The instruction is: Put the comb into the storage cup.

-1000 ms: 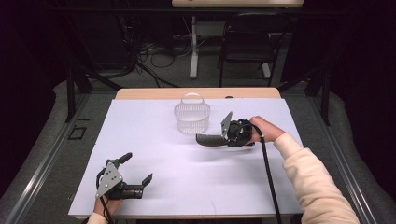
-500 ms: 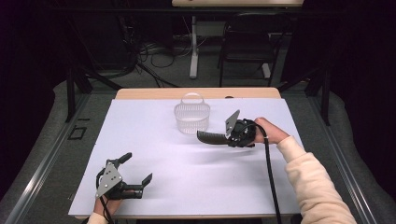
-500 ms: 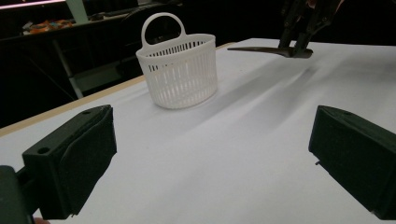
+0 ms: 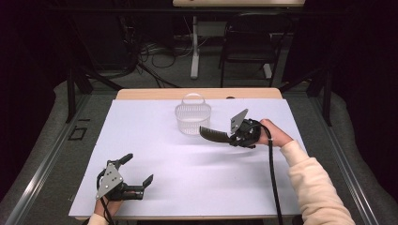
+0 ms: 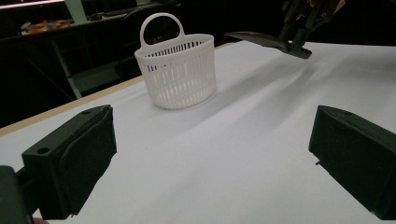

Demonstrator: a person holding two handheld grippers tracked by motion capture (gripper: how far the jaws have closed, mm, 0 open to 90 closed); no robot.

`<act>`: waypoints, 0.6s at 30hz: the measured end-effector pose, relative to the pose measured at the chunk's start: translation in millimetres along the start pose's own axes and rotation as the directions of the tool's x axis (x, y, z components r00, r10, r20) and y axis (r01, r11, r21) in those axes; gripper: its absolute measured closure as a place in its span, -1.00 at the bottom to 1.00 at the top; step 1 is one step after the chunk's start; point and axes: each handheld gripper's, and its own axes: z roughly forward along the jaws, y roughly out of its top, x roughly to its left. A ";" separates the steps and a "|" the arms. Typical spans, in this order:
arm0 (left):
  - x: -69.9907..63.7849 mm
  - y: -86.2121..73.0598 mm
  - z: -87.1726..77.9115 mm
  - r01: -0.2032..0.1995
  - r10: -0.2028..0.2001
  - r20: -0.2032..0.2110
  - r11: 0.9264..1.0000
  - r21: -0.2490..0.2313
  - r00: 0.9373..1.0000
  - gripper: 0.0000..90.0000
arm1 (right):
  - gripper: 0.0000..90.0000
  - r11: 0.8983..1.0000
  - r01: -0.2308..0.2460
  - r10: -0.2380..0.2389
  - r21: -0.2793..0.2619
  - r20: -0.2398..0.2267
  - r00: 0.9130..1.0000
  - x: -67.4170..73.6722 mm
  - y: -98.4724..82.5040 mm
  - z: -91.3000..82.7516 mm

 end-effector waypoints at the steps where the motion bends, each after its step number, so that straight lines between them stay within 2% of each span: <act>1: 0.1 0.0 0.0 0.000 0.000 0.000 1.000 0.000 1.000 -0.99 | 0.60 1.000 -0.010 0.010 -0.013 0.003 1.000 0.7 -0.5 -0.4; 6: 0.2 0.0 0.2 -0.001 0.001 0.002 1.000 0.004 1.000 -0.99 | 0.60 1.000 -0.009 0.009 -0.021 0.024 1.000 3.0 -2.0 -4.1; 18: 0.1 0.1 0.4 -0.002 0.002 -0.003 1.000 0.004 1.000 -0.99 | 0.60 0.997 -0.063 0.064 -0.051 0.031 0.997 4.2 -7.6 -11.0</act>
